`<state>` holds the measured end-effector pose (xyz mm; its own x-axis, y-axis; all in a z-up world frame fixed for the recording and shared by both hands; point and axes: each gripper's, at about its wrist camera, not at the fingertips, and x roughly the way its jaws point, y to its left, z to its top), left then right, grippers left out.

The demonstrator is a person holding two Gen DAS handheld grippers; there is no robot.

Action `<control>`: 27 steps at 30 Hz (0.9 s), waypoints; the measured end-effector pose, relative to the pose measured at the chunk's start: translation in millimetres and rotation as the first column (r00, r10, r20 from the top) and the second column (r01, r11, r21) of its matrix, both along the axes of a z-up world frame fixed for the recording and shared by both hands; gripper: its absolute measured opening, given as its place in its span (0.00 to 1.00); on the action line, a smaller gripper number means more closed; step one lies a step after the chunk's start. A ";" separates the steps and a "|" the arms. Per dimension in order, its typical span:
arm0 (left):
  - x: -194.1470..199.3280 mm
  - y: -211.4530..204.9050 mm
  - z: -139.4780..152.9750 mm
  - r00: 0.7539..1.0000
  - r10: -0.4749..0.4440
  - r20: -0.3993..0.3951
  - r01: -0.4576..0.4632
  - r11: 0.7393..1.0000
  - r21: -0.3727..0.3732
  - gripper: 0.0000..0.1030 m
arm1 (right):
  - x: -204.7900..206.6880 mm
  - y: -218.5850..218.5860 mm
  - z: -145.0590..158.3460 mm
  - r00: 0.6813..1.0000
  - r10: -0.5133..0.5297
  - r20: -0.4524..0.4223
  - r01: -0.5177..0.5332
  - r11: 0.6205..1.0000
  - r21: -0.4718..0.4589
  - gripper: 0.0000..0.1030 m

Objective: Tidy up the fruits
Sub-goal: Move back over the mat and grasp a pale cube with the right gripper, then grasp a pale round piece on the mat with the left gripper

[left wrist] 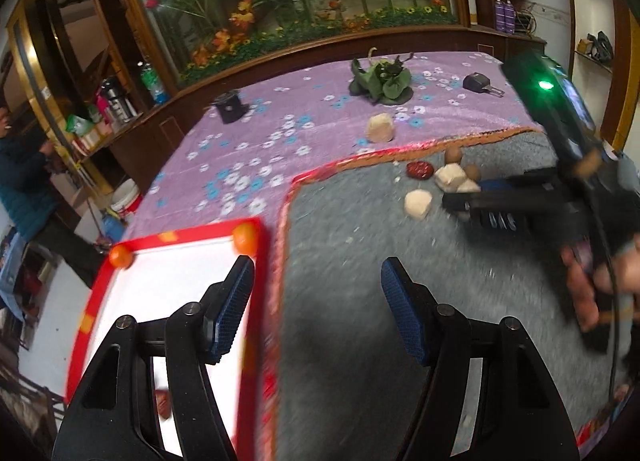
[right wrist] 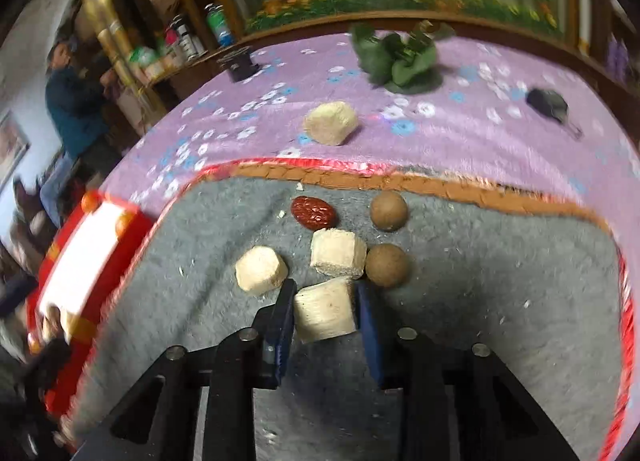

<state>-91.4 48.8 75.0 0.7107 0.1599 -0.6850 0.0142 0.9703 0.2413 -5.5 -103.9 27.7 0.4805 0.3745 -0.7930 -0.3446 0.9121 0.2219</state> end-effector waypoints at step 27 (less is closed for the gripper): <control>103.9 -49.6 -55.3 0.978 -0.177 -0.112 0.165 0.980 -0.107 0.46 | 24.6 -98.1 4.6 0.949 -0.176 -0.263 0.289 0.821 0.492 0.28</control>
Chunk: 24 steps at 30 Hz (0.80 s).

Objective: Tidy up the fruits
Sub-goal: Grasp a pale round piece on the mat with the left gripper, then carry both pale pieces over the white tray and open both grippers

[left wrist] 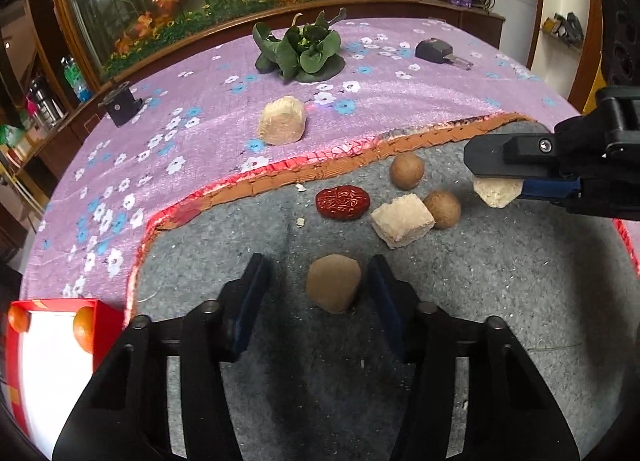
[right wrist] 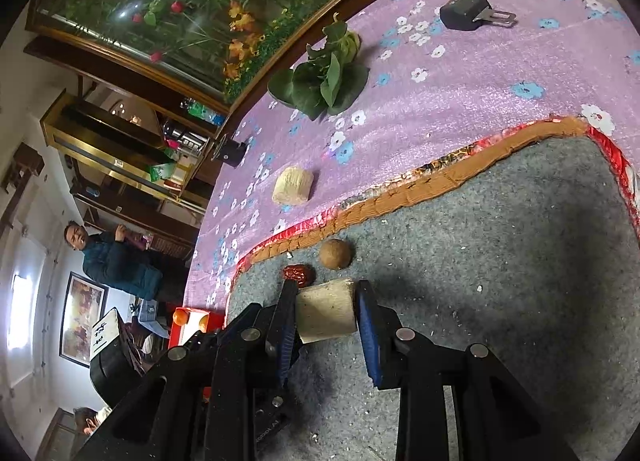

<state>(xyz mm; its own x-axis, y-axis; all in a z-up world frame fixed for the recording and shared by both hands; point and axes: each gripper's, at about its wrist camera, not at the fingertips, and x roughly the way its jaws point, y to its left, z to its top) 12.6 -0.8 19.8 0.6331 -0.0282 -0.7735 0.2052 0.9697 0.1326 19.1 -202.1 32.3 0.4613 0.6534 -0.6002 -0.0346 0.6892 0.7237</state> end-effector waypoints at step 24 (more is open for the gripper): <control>-173.2 167.2 94.6 0.872 0.423 0.248 -0.420 0.905 -0.067 0.25 | -55.5 132.4 41.8 0.943 0.265 0.201 -0.251 0.964 -0.091 0.27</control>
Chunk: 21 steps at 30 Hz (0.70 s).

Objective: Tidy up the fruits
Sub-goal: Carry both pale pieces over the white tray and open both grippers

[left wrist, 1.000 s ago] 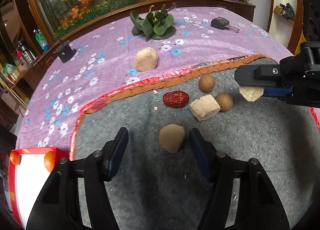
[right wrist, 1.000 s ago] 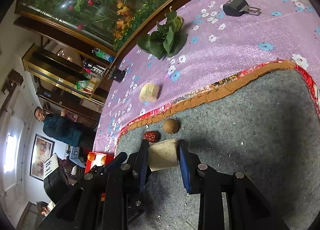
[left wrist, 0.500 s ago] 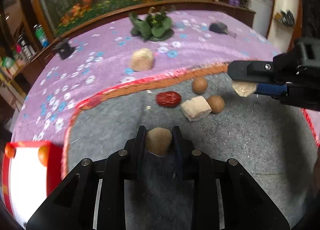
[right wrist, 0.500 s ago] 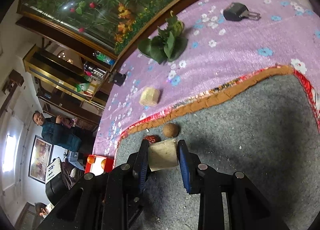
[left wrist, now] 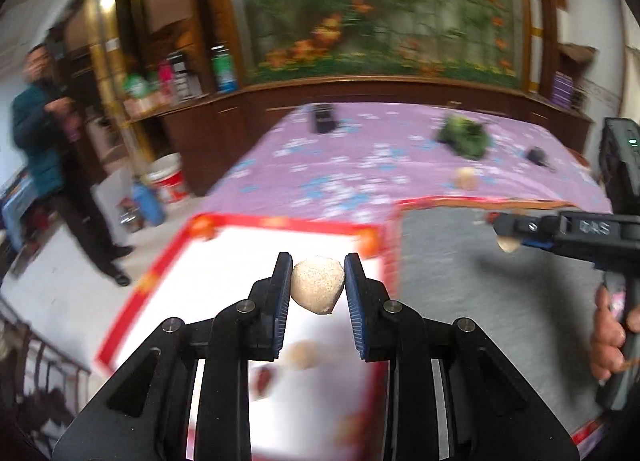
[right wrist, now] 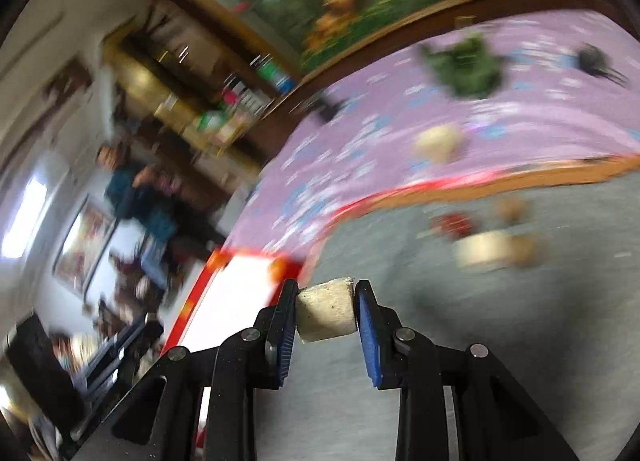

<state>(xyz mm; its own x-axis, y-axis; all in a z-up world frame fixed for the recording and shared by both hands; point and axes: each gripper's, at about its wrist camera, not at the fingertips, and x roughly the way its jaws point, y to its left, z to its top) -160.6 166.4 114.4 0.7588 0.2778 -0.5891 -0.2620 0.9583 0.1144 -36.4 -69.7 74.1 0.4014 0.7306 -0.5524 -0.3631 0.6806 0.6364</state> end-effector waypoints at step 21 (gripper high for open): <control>-47.4 86.2 -63.7 0.966 0.234 -0.111 -0.234 0.972 0.015 0.27 | -53.0 169.9 -19.5 0.961 0.274 -0.042 -0.276 0.959 -0.060 0.41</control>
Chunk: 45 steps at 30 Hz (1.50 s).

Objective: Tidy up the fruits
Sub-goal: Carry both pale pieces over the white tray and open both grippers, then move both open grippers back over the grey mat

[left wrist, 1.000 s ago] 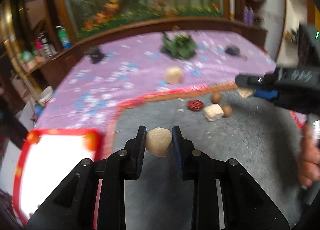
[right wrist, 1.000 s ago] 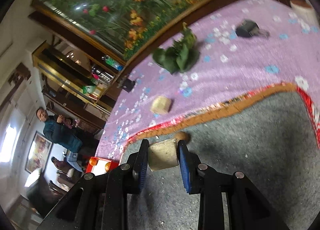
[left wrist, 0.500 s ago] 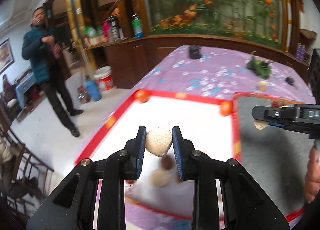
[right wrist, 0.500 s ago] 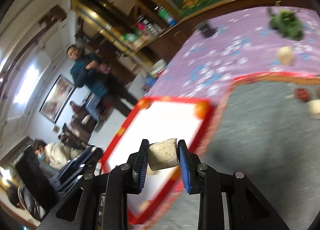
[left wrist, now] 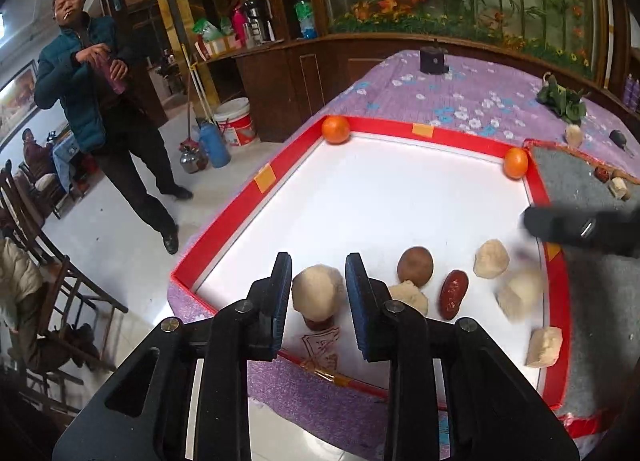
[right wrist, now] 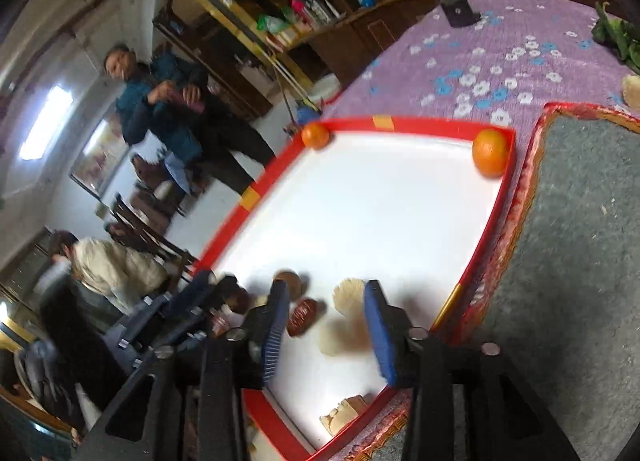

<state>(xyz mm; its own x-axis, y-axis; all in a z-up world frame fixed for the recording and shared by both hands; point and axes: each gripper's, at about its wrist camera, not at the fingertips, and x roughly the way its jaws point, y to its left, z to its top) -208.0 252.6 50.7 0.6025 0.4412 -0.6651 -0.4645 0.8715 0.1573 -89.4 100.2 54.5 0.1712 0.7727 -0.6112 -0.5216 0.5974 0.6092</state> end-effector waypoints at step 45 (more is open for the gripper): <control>186.2 -204.2 -47.6 0.926 -0.361 -0.112 0.336 0.923 -0.188 1.00 | 75.6 -281.7 -31.4 0.830 -0.500 0.246 0.556 0.773 -0.305 0.48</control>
<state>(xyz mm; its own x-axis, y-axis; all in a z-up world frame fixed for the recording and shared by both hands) -21.8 48.4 3.0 0.5925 0.0991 -0.7994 -0.1100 0.9931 0.0416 -13.8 -181.4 23.1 0.5952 0.2736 -0.7556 -0.1240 0.9603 0.2501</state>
